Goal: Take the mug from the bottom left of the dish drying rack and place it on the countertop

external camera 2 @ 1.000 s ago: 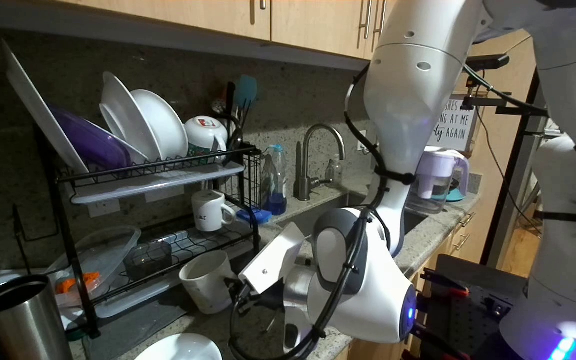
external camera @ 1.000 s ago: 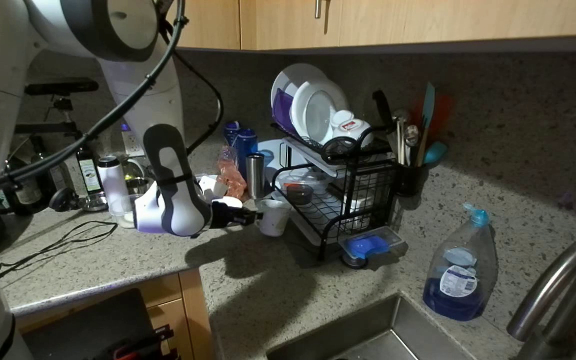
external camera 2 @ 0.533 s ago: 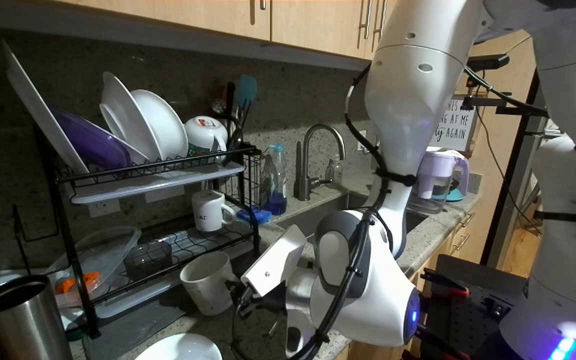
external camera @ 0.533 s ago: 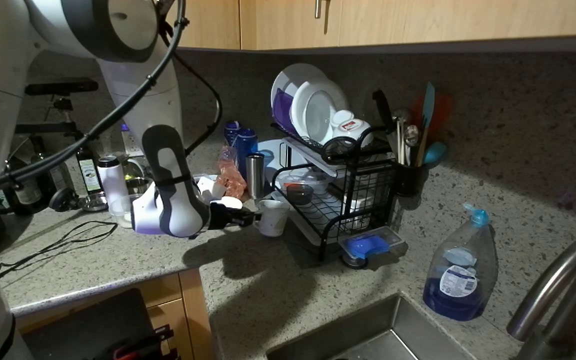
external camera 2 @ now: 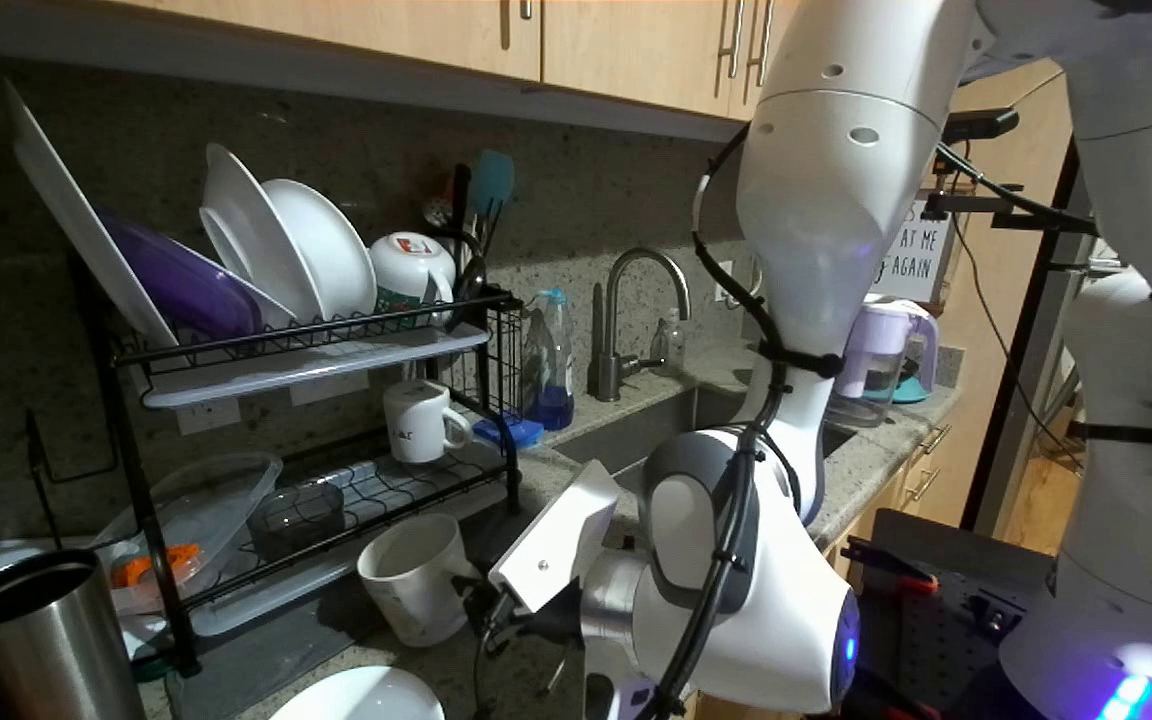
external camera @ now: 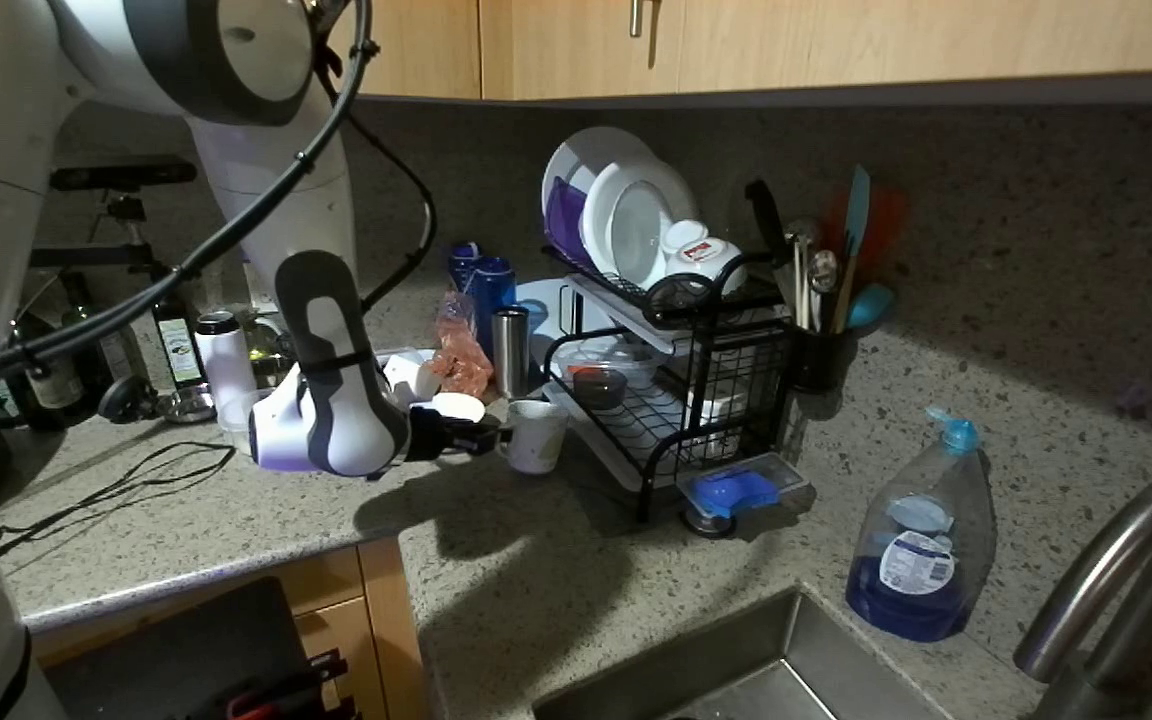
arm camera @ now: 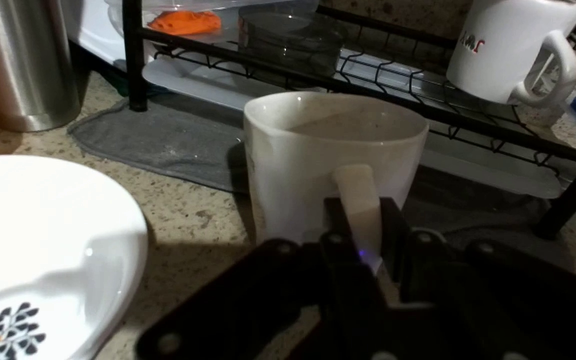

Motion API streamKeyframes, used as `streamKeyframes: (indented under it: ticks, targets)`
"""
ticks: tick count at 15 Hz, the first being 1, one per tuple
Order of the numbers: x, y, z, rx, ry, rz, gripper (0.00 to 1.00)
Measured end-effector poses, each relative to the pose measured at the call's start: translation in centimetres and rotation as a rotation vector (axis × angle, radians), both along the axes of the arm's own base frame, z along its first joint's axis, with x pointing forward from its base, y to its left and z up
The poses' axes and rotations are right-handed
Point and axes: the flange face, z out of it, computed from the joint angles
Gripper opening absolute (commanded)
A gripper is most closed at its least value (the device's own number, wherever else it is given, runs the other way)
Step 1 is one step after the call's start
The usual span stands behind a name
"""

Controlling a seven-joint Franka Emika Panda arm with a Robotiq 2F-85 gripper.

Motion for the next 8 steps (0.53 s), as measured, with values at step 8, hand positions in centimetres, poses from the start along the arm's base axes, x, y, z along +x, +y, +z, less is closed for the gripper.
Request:
streamKeyframes:
  ticks: [8]
  targets:
    - [-0.57, 0.13, -0.21, 0.036, -0.003, -0.008, 0.05]
